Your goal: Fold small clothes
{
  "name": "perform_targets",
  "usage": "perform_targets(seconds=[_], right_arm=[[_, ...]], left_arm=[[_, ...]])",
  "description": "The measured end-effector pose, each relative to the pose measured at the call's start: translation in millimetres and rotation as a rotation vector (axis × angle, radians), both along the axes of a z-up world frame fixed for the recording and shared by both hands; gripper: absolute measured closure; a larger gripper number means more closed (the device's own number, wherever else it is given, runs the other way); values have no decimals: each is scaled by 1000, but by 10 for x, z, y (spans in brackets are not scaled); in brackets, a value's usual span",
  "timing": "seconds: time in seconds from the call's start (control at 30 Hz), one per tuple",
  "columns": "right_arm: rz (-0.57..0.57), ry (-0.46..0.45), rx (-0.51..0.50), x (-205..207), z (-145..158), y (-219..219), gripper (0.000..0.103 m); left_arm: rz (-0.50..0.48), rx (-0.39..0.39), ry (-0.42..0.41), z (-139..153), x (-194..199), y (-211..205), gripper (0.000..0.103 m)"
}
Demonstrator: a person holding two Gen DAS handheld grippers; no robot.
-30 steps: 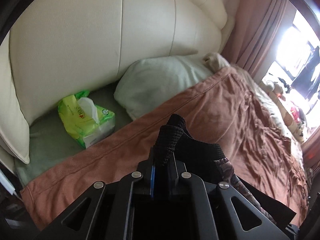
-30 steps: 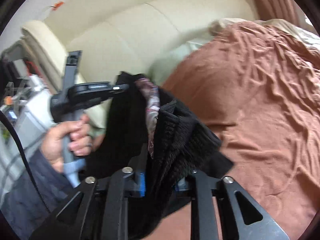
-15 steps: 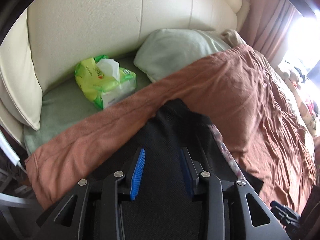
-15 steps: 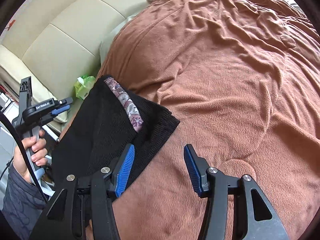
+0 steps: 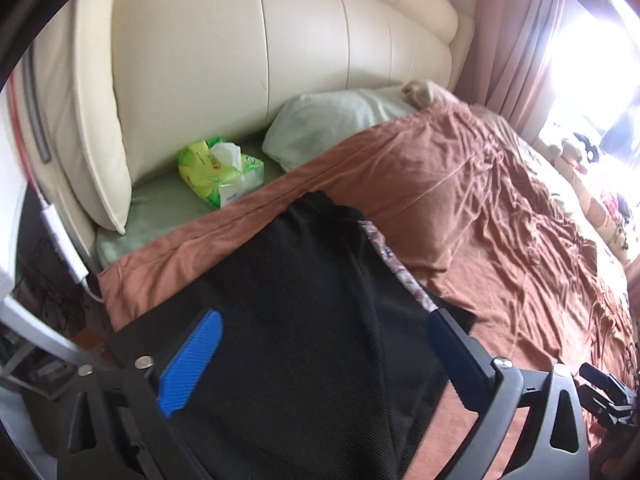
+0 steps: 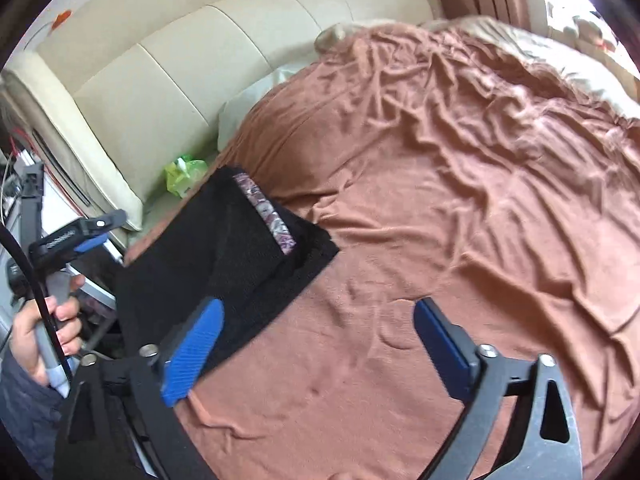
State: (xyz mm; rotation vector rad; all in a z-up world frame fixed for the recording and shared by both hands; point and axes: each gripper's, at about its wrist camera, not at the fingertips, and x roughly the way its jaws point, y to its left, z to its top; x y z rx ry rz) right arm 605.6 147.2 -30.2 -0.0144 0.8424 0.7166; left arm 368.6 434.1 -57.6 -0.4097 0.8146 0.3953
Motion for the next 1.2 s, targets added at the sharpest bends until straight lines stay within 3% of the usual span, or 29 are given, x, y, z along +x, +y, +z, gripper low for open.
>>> perform_targets(seconds=[0.13, 0.67, 1.2], right_arm=[[-12, -21, -27, -224, 139, -178, 0], [-103, -85, 7, -998, 808, -1223, 0], [-182, -152, 35, -1835, 1180, -2227, 0]], left_arm=[[-5, -30, -21, 102, -193, -300, 0], [-78, -4, -106, 683, -797, -1239, 0], [-221, -9, -178, 1023, -1294, -2253, 0]])
